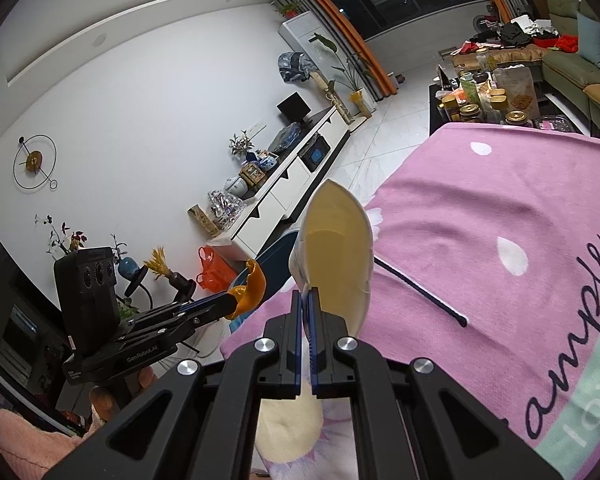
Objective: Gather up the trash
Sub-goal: 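Carry the orange peel and paper cup with both grippers over the teal bin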
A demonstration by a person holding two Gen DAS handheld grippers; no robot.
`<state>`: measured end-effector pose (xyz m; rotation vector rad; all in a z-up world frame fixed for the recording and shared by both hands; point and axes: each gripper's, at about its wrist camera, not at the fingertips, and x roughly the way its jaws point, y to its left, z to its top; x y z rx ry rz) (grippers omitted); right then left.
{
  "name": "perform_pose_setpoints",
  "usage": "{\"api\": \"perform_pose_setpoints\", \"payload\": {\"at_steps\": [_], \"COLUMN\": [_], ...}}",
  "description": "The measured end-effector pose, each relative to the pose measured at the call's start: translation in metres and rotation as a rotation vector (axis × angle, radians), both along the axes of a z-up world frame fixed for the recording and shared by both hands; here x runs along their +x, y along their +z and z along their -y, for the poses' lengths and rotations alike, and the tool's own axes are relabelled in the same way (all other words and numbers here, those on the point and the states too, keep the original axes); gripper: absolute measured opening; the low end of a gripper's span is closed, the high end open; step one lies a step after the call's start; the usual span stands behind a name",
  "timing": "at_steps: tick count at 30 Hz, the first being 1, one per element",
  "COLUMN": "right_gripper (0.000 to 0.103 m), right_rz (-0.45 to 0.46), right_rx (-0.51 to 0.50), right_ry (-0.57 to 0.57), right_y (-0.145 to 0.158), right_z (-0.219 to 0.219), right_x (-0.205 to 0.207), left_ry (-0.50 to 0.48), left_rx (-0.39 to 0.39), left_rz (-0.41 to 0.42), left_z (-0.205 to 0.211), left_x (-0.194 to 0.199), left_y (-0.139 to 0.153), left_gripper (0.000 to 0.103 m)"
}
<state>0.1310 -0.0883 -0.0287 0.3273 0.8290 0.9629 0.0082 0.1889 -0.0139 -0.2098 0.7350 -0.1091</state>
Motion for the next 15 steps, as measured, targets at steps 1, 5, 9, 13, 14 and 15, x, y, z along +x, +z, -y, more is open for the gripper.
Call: {"api": "perform_pose_setpoints", "payload": {"at_steps": [1,5,9,13,14,15], "right_gripper": [0.002,0.002,0.002,0.002,0.002,0.002], "right_rz": [0.0,0.003,0.009,0.01,0.011,0.011], "right_rx": [-0.001,-0.005,-0.005,-0.007,-0.008,-0.008], "right_ry": [0.006,0.02,0.031,0.038,0.04,0.042], "right_y": [0.0,0.002,0.005,0.008,0.008,0.009], "right_z": [-0.003,-0.012,-0.018,-0.024,-0.026,-0.027], "right_x": [0.0,-0.003,-0.005,-0.005,-0.005,-0.005], "left_ry": [0.004,0.018,0.03,0.04,0.043,0.046], "left_rx": [-0.001,-0.002,-0.003,-0.003,-0.002,-0.001], "left_rz": [0.0,0.004,0.005,0.005,0.006,0.007], "left_z": [-0.002,-0.007,-0.012,-0.019,-0.02,-0.021], "left_x": [-0.001,-0.003,-0.004,-0.007,-0.007,-0.008], "left_y": [0.0,0.001,0.0,0.0,0.0,0.0], "left_gripper": [0.012,0.012,0.012,0.012,0.012,0.012]}}
